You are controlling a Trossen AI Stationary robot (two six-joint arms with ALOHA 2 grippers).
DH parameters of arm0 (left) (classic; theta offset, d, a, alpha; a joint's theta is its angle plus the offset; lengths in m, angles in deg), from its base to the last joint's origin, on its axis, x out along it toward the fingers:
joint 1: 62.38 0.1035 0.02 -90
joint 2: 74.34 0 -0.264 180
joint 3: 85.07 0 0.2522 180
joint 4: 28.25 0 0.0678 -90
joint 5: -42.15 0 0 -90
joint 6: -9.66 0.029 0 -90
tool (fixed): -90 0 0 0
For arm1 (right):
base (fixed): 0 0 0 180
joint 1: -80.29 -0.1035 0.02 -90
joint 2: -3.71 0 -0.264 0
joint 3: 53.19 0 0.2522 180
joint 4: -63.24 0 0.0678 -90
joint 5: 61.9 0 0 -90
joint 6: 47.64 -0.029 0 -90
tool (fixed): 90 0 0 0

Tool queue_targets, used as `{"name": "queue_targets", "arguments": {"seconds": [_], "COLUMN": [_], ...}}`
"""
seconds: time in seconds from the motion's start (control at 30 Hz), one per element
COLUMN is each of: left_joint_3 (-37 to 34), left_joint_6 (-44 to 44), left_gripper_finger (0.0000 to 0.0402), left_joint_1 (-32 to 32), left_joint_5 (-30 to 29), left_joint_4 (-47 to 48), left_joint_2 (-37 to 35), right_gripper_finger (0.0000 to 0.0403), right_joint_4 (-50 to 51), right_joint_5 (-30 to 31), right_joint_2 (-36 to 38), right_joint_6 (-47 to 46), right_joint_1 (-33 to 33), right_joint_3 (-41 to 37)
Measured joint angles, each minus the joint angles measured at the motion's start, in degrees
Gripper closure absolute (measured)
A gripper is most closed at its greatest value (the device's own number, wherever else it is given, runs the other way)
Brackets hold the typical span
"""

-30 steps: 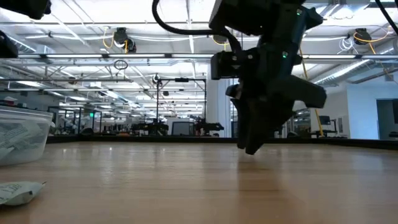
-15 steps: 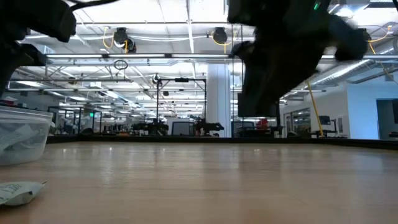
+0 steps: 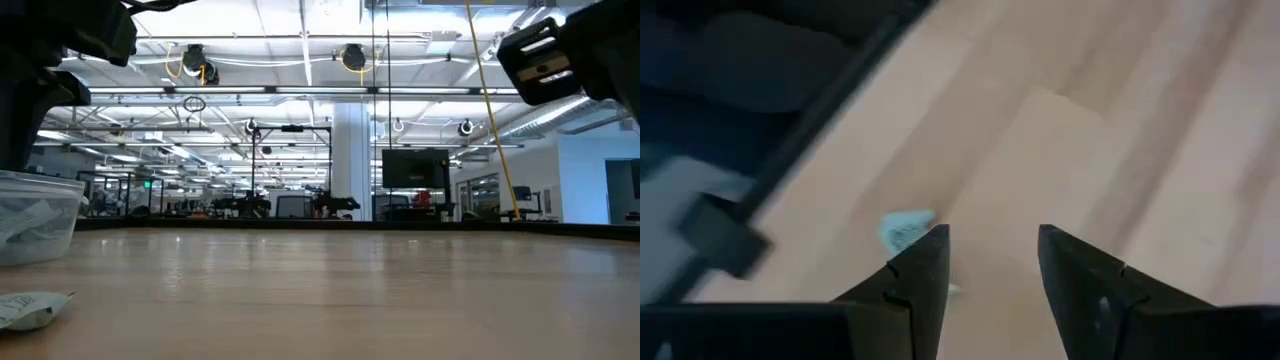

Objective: Pick and place Stevia / Truvia into bins
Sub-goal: Put the stevia packet into the transparent container

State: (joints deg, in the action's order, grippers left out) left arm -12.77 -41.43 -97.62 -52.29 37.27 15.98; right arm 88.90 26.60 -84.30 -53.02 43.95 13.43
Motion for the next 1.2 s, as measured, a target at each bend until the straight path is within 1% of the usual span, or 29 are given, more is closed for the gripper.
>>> {"name": "queue_targets", "arguments": {"seconds": [0.1, 0.17, 0.2, 0.27, 0.37, 0.47, 0.6, 0.8, 0.87, 0.93, 1.1, 1.2], "left_joint_3": [0.0, 0.0, 0.0, 0.0, 0.0, 0.0, 0.0, 0.0, 0.0, 0.0, 0.0, 0.0], "left_joint_6": [1.4, 2.7, 3.3, 4.6, 7.8, 10.4, 13.4, 22.5, 25.2, 26.8, 26.9, 27.7], "left_gripper_finger": [0.0302, 0.0302, 0.0302, 0.0302, 0.0302, 0.0302, 0.0302, 0.0302, 0.0302, 0.0302, 0.0302, 0.0302], "left_joint_1": [0.0, 0.3, 0.6, 1.4, 2.6, 3.9, 5.6, 8.0, 8.9, 9.7, 11.2, 11.9], "left_joint_5": [-1.6, -2.0, -2.1, -2.1, -3.1, -5.0, -7.9, -9.2, -9.2, -9.3, -9.2, -9.2], "left_joint_4": [-2.4, -4.5, -5.7, -8.3, -12.0, -15.1, -20.1, -28.8, -30.8, -32.2, -32.3, -32.3], "left_joint_2": [0.0, -0.2, -0.2, -0.2, -0.2, -0.2, -0.2, -0.2, -0.2, -0.2, -0.2, -0.2], "right_gripper_finger": [0.0256, 0.0255, 0.0254, 0.0255, 0.0258, 0.0261, 0.0261, 0.0262, 0.0263, 0.0263, 0.0263, 0.0264], "right_joint_4": [-2.1, -3.6, -4.0, -5.7, -10.4, -16.1, -23.9, -35.0, -37.8, -39.3, -44.1, -45.9], "right_joint_5": [7.5, 8.9, 8.7, 6.3, 4.4, 4.4, 4.4, 4.8, 6.7, 7.7, 7.3, 4.5], "right_joint_2": [2.6, 3.9, 4.4, 4.7, 4.8, 4.4, 4.4, 4.4, 4.4, 4.4, 2.8, 0.9], "right_joint_6": [-0.3, -2.5, -3.6, -5.5, -6.2, -4.5, -4.9, -6.2, -6.0, -6.0, -7.2, -2.5], "right_joint_1": [-1.4, -1.6, -1.8, -2.1, -2.5, -3.0, -3.9, -4.5, -4.5, -4.5, -5.4, -6.1], "right_joint_3": [-3.7, -6.0, -7.2, -9.0, -11.5, -13.8, -17.7, -24.6, -26.2, -27.5, -28.6, -27.1]}}
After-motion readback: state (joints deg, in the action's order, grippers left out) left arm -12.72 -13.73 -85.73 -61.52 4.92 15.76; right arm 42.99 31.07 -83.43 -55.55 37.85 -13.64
